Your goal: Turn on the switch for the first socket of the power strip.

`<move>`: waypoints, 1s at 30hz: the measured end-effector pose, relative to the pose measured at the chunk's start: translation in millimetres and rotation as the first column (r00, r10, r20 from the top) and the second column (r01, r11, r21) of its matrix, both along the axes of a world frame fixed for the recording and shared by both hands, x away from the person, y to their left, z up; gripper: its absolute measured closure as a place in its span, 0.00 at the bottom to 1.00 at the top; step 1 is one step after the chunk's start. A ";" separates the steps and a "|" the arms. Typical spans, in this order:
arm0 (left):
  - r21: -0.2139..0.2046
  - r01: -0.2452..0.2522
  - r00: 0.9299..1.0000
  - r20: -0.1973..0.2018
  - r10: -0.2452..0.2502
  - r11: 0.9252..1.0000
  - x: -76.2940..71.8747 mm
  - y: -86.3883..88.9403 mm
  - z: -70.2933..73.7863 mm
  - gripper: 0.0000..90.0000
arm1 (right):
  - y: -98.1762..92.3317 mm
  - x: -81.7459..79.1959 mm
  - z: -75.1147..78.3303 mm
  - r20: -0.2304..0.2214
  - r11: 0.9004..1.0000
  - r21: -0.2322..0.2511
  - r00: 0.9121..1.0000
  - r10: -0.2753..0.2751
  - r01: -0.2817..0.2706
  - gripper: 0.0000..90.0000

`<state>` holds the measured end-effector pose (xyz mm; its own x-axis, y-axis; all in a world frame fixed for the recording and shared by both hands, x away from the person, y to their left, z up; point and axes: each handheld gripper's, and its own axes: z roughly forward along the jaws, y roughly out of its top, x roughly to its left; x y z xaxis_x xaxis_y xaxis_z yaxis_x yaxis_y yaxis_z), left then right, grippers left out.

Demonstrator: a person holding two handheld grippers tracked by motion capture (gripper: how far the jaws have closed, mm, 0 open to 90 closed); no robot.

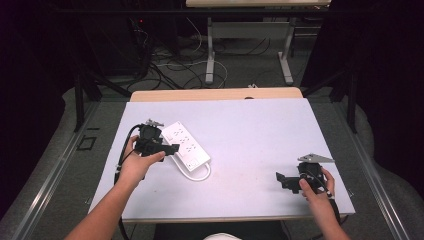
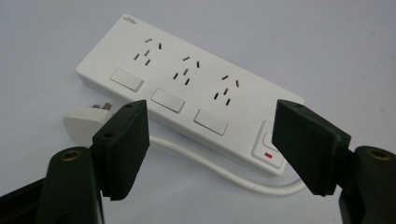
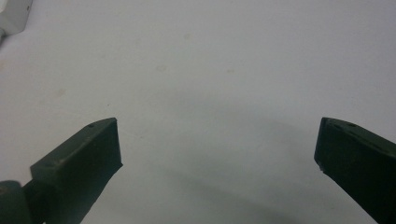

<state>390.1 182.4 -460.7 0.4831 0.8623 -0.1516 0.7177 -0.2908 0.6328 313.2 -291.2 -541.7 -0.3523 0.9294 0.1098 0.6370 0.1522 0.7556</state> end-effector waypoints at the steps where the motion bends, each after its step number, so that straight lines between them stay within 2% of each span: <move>1: -0.009 -0.006 1.000 0.003 0.006 1.000 -1.0 1.7 0.0 0.28 | -0.2 0.0 0.1 0.002 1.000 -0.002 1.000 0.002 -0.002 0.00; 6: -0.047 -0.029 0.999 0.011 0.030 0.998 -6.4 10.3 -0.9 0.18 | -0.4 -0.4 0.2 0.000 1.000 -0.001 1.000 0.001 -0.001 0.00; 10: -0.047 -0.037 0.999 0.024 0.038 0.998 -10.3 17.4 -1.4 0.16 | -0.4 -0.4 0.1 0.000 1.000 -0.001 1.000 0.000 0.000 0.00; 15: -0.079 -0.066 0.997 0.029 0.068 0.995 -15.8 25.0 -1.0 0.07 | 0.0 -0.3 0.1 0.001 1.000 -0.002 1.000 0.000 0.000 0.00; 19: -0.084 -0.072 0.995 0.059 0.077 0.994 -20.5 29.6 -0.5 0.01 | 0.0 -0.3 0.1 0.001 1.000 -0.001 1.000 -0.001 0.001 0.00; 23: -0.096 -0.091 0.991 0.088 0.100 0.991 -25.7 35.3 -0.2 0.00 | -0.4 -0.5 0.3 0.004 1.000 -0.003 1.000 0.001 -0.001 0.00; 27: -0.131 -0.120 0.986 0.101 0.134 0.984 -29.9 43.2 0.1 0.00 | -0.4 -0.7 0.3 0.000 1.000 -0.001 1.000 -0.005 0.005 0.00; 30: -0.141 -0.116 0.985 0.110 0.132 0.983 -33.2 50.2 -0.1 0.00 | -0.3 -0.8 0.4 0.000 1.000 -0.001 1.000 -0.005 0.005 0.00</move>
<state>356.9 232.7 -460.8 0.3946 0.8926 -0.2181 0.6609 -0.1108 0.7423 312.4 -291.5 -541.3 -0.3479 0.9313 0.1084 0.6377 0.1503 0.7555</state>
